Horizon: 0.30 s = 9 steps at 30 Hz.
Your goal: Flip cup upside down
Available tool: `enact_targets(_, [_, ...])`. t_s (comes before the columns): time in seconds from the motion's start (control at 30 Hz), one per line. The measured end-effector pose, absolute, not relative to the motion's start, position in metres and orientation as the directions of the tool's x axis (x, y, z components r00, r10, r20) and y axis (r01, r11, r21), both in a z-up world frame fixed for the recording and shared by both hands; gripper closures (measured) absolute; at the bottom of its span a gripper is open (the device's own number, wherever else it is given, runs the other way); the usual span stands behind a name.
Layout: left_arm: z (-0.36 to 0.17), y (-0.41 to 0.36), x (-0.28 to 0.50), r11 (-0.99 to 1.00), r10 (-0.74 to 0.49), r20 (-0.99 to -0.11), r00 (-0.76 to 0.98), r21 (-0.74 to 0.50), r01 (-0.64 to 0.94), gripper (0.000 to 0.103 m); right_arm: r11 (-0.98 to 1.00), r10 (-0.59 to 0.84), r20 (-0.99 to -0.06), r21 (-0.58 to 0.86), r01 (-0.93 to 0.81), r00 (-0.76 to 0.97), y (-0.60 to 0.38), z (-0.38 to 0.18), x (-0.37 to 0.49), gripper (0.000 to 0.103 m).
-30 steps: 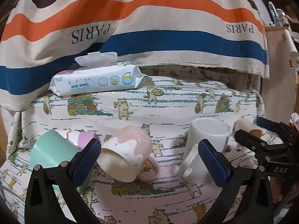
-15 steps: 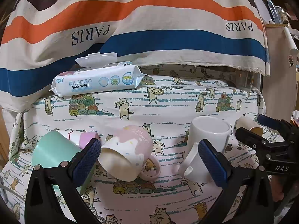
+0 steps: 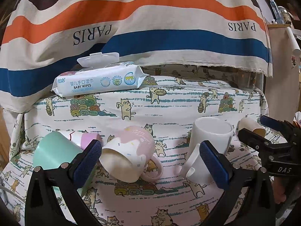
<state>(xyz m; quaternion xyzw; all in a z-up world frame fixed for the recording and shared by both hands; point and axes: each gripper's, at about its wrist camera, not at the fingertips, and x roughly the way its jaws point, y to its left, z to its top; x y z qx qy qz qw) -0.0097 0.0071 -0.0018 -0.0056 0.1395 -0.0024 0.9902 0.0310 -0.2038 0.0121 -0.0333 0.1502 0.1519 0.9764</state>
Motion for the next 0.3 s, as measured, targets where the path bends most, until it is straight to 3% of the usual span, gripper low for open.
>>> enact_targets(0.3, [-0.0021, 0.0093, -0.0098, 1.000, -0.004, -0.277, 0.961, -0.011, 0.001, 0.000, 0.952, 0.287, -0.303, -0.019, -0.307, 0.909, -0.2039, 0.0123, 0.0311, 0.000])
